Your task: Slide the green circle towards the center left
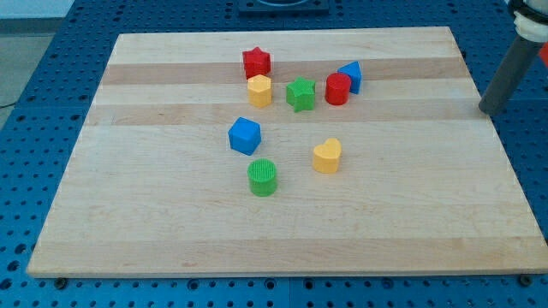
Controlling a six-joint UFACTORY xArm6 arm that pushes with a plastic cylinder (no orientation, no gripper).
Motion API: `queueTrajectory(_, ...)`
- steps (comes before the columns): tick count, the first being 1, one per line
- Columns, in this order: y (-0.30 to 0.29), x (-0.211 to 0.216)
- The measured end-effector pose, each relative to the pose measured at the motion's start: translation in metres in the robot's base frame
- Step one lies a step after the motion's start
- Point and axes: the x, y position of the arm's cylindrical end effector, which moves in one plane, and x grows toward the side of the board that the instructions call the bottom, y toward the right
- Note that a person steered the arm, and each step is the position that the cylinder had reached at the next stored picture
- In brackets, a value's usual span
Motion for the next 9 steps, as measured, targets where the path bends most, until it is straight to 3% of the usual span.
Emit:
queueTrajectory(3, -0.001, 0.003)
queueTrajectory(5, -0.006, 0.077)
queueTrajectory(6, -0.074, 0.085)
queueTrajectory(8, -0.204, 0.156)
queueTrajectory(9, -0.22, 0.167)
